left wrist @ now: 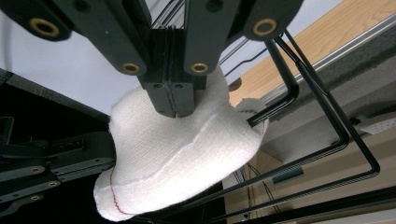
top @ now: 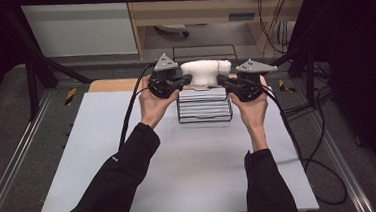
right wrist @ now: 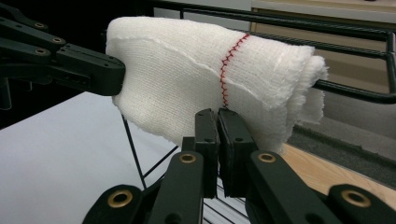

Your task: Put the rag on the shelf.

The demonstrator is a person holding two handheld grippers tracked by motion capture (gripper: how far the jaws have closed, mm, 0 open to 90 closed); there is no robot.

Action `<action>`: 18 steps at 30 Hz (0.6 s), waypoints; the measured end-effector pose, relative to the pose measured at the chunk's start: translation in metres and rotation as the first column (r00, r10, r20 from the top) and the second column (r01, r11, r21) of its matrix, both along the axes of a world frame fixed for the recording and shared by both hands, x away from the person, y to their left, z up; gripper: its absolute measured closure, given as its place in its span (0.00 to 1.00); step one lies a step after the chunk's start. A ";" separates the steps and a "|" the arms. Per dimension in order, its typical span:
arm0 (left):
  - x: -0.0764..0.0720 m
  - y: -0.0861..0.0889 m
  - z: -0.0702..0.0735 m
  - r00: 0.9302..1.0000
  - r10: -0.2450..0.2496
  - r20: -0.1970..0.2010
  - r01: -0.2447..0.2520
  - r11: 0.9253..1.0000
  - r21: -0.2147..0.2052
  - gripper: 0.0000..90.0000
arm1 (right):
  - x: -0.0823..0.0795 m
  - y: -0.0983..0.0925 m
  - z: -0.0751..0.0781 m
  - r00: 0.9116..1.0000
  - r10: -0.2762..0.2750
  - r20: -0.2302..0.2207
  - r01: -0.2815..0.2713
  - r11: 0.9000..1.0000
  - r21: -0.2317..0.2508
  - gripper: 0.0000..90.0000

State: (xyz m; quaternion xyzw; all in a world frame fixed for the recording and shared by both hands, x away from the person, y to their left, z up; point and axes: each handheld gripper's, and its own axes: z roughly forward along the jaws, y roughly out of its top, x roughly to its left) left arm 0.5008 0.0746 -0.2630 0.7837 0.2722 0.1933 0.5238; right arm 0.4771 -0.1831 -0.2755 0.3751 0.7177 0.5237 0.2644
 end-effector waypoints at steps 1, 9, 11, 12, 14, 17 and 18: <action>-0.001 0.001 0.000 1.000 -0.002 0.001 0.002 1.000 0.000 0.98 | -0.001 -0.001 0.001 1.000 0.003 0.003 -0.003 1.000 0.003 0.95; -0.011 0.009 0.004 1.000 -0.014 -0.016 0.014 1.000 0.004 0.85 | -0.016 -0.010 0.010 0.999 0.028 0.016 -0.028 0.999 0.044 0.79; -0.014 0.012 0.003 1.000 -0.016 -0.024 0.016 1.000 0.013 0.80 | -0.019 -0.012 0.012 0.999 0.032 0.016 -0.033 0.998 0.045 0.73; -0.016 0.013 0.003 1.000 -0.015 -0.027 0.016 1.000 0.022 0.77 | -0.021 -0.013 0.012 0.999 0.034 0.012 -0.035 0.998 0.046 0.70; -0.019 0.016 0.001 0.999 -0.016 -0.037 0.017 0.999 0.030 0.72 | -0.024 -0.014 0.012 0.999 0.035 0.010 -0.035 0.999 0.041 0.64; -0.025 0.022 -0.002 0.999 -0.016 -0.038 0.018 0.999 0.042 0.66 | -0.030 -0.015 0.012 0.999 0.039 0.001 -0.039 0.999 0.034 0.55; -0.027 0.024 -0.003 0.999 -0.018 -0.044 0.020 0.999 0.049 0.64 | -0.031 -0.015 0.012 0.999 0.042 -0.003 -0.042 0.999 0.033 0.52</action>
